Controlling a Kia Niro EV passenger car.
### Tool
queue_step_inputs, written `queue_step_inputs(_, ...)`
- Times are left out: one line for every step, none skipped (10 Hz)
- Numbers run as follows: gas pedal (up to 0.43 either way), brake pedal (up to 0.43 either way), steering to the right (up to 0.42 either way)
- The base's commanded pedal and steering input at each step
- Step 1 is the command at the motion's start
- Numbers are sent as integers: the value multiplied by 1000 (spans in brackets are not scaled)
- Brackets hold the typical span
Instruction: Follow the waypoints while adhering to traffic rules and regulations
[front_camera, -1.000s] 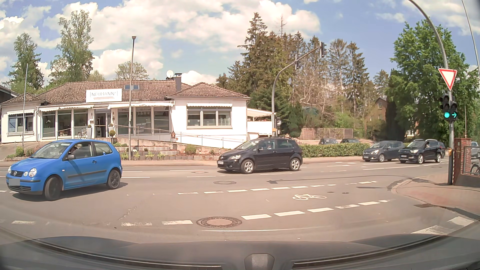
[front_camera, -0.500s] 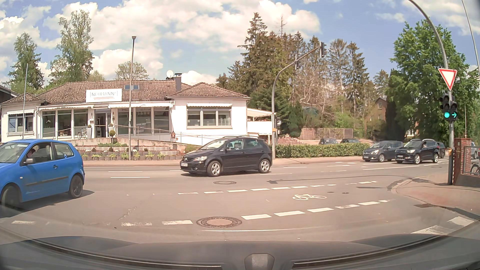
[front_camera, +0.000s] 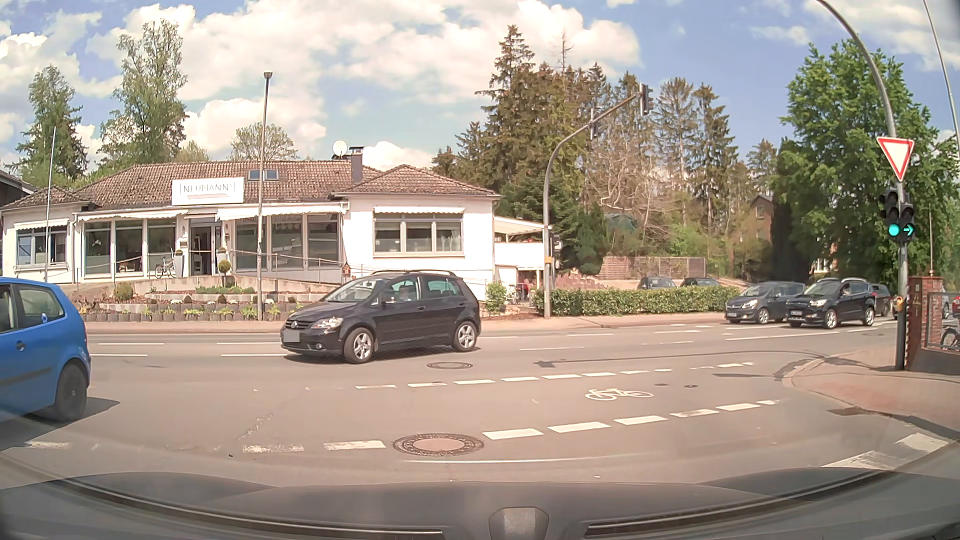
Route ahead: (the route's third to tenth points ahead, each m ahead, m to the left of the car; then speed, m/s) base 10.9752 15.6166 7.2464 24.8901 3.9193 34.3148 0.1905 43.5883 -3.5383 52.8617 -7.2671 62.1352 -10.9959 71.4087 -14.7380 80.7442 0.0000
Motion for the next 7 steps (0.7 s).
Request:
queue_step_inputs(0, 0, -4)
queue_step_inputs(0, 0, -6)
queue_step_inputs(0, 0, -10)
queue_step_inputs(0, 0, -14)
queue_step_inputs(0, 0, -20)
queue_step_inputs(0, 0, -27)
queue_step_inputs(0, 0, -34)
